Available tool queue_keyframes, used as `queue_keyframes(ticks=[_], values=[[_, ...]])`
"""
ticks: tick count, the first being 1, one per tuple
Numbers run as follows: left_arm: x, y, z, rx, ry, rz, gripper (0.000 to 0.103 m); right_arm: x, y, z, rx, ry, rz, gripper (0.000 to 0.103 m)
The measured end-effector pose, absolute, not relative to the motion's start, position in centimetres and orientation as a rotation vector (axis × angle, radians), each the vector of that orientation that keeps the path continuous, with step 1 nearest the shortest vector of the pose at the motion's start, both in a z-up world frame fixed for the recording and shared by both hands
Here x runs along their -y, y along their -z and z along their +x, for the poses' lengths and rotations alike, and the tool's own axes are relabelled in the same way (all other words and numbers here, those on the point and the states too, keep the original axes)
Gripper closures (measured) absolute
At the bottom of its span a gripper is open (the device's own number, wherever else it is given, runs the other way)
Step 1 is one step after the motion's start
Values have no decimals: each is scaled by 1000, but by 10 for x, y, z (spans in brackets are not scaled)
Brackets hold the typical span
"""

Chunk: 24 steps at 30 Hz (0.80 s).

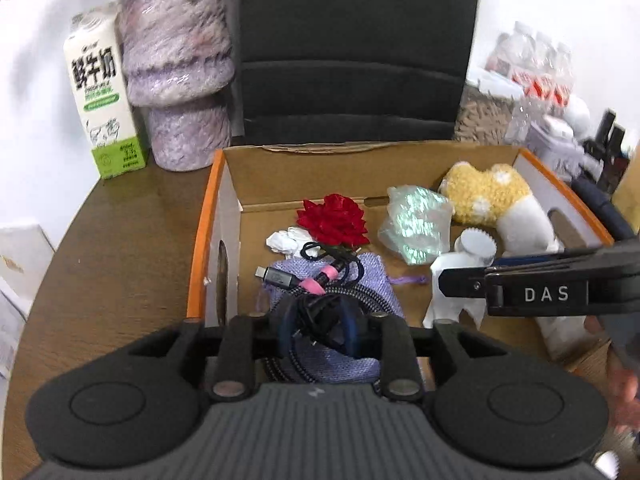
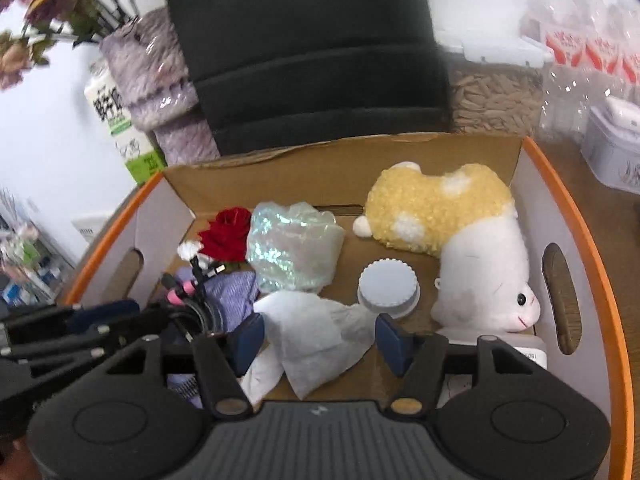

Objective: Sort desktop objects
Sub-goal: 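Lower cable and tissue into the box and open both tools, then withdraw both tools from the box toward the white caps on the table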

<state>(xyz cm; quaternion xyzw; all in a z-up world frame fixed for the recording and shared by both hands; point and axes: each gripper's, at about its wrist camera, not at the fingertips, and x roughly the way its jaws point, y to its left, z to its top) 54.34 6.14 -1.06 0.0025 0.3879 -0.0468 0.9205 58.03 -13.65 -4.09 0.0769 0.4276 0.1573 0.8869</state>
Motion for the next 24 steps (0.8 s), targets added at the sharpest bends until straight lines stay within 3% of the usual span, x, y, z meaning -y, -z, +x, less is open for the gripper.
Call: queue_keyframes(ticks=[1, 6, 8, 12, 14, 16, 22, 24], values=[[-64, 7, 544, -796, 91, -15, 62, 139, 38, 582, -888, -329, 172, 42], [-68, -24, 530, -751, 91, -43, 55, 147, 6, 565, -832, -337, 171, 37], [-66, -37, 522, -726, 96, -36, 44, 151, -6, 555, -809, -339, 175, 32], [-63, -55, 500, -715, 88, -33, 39, 158, -25, 525, -792, -341, 157, 32], [-64, -63, 484, -695, 71, -24, 24, 166, -36, 509, -771, -331, 138, 31], [-65, -67, 464, -648, 30, -32, 14, 177, -45, 492, -742, -309, 123, 23], [-58, -69, 406, -645, -18, -14, 14, 220, -53, 436, -717, -236, 173, 22], [-56, -70, 382, -637, -7, -29, 10, 227, -53, 408, -702, -229, 165, 22]])
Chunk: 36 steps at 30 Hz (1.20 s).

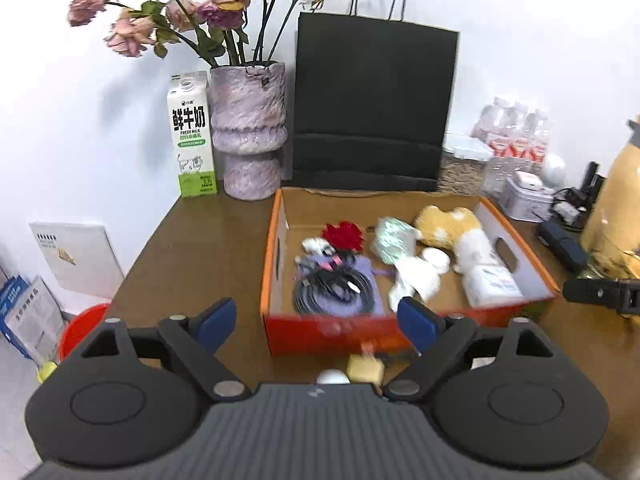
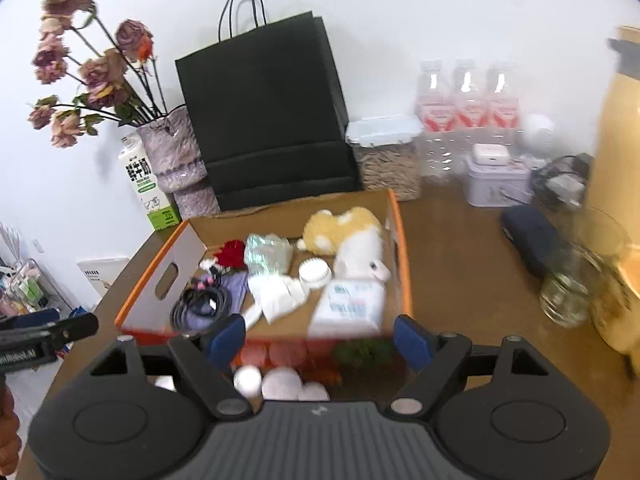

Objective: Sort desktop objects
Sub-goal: 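Withdraw both tools from the box toward the white caps on the table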

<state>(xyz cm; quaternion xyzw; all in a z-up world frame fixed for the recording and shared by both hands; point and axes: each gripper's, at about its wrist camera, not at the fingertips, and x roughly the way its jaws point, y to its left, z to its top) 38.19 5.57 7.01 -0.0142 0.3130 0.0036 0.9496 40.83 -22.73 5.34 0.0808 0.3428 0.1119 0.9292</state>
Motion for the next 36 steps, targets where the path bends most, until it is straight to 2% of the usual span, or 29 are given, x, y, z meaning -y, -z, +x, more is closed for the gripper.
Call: queue_keyframes(ticks=[3, 6, 15, 21, 28, 36], values=[[-48, -68, 339, -609, 40, -22, 6, 232, -51, 362, -676, -239, 133, 22], [-39, -59, 290, -565, 130, 14, 0, 237, -43, 312, -641, -256, 120, 16], [-38, -21, 173, -513, 81, 21, 0, 244, 0, 179, -580, -261, 109, 15], [-30, 10, 104, -433, -98, -94, 0, 242, 17, 109, -418, -229, 135, 13], [-14, 26, 76, -458, -84, -42, 0, 222, 29, 75, -421, -271, 70, 13], [-8, 24, 74, -468, -87, -37, 0, 220, 24, 51, -323, -275, 70, 13]])
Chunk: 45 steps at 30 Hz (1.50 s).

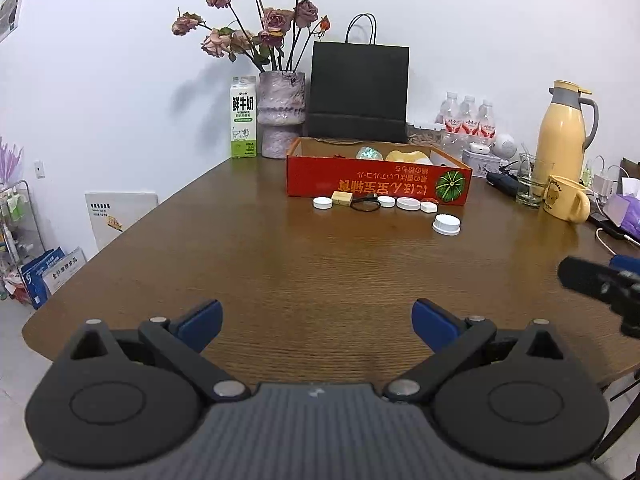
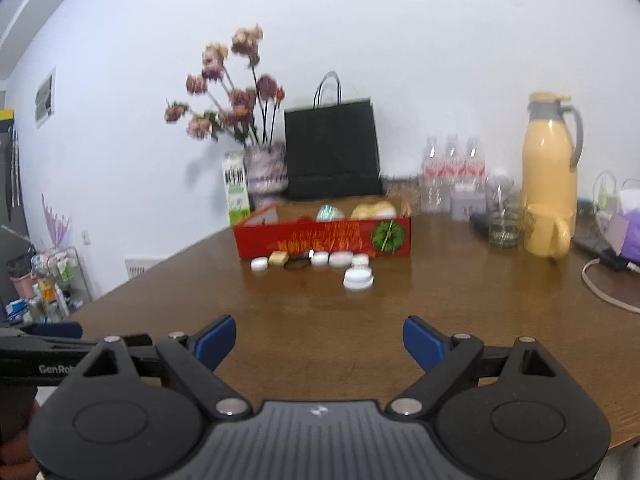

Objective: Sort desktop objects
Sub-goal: 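Withdraw both tools from the box toward the white caps on the table, then grasp a small white cap with the left tool while the right tool grasps a large ribbed white cap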

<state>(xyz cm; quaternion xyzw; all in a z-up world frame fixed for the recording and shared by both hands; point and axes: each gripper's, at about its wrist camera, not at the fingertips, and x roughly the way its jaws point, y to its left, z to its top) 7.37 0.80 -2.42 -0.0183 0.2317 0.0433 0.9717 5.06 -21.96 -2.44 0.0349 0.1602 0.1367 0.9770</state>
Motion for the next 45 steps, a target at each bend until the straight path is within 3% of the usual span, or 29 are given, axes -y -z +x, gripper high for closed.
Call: queue_keyframes(ticks=[15, 27, 32, 38, 40, 45], values=[[0, 33, 80, -483, -30, -25, 0, 221, 35, 64, -361, -275, 64, 12], [-18, 20, 178, -506, 47, 29, 0, 210, 32, 159, -438, -333, -60, 14], [-28, 21, 221, -555, 85, 10, 6, 201, 30, 198, -462, -333, -96, 16], [-48, 22, 280, -624, 120, -45, 16, 195, 37, 246, -509, -332, -62, 22], [-50, 24, 299, -629, 108, -36, 17, 193, 41, 265, -554, -326, -41, 34], [-43, 34, 341, -625, 72, 83, 20, 187, 53, 299, -626, -295, -27, 37]])
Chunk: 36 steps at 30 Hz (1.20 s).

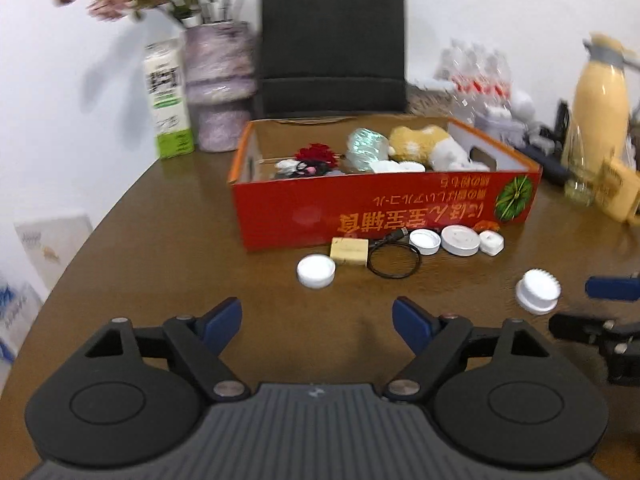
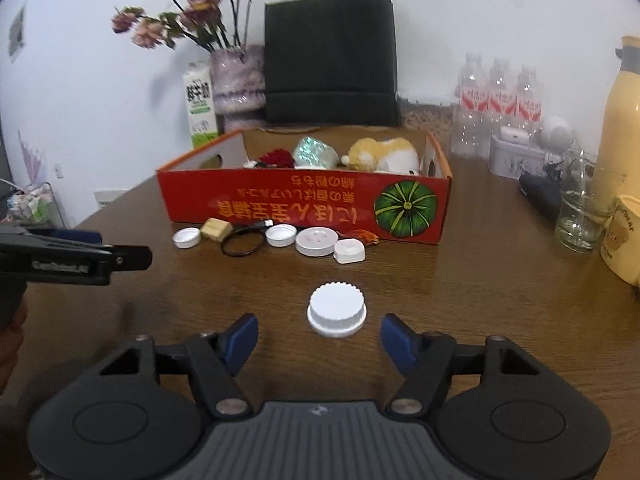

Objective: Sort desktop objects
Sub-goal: 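Grasp a small white cap with the left tool while the right tool grasps a large ribbed white cap, then lift both held white caps and carry them toward the box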

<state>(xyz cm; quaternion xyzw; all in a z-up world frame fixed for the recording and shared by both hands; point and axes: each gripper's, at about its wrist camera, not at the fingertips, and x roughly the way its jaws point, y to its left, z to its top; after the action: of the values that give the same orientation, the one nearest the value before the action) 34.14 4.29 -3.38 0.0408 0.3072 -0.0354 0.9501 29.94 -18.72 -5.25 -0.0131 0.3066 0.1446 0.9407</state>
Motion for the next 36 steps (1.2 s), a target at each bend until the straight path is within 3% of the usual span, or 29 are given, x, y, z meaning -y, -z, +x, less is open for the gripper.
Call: queue_keyframes(ticks=[5, 9, 11, 13, 21, 36], values=[[-54, 44, 381, -677, 95, -4, 38, 182, 59, 321, -661, -286, 0, 43], [-56, 48, 398, -669, 99, -1, 45, 176, 66, 333, -674, -278, -5, 56], [-54, 51, 403, -678, 102, 14, 64, 172, 66, 336, -664, -269, -20, 62], [-52, 56, 406, -690, 102, 25, 73, 170, 66, 337, -660, -271, -22, 66], [-52, 43, 373, -637, 88, 18, 74, 167, 57, 325, -614, -275, -13, 67], [-31, 1, 188, -553, 86, -2, 74, 210, 16, 186, -549, -283, 6, 67]])
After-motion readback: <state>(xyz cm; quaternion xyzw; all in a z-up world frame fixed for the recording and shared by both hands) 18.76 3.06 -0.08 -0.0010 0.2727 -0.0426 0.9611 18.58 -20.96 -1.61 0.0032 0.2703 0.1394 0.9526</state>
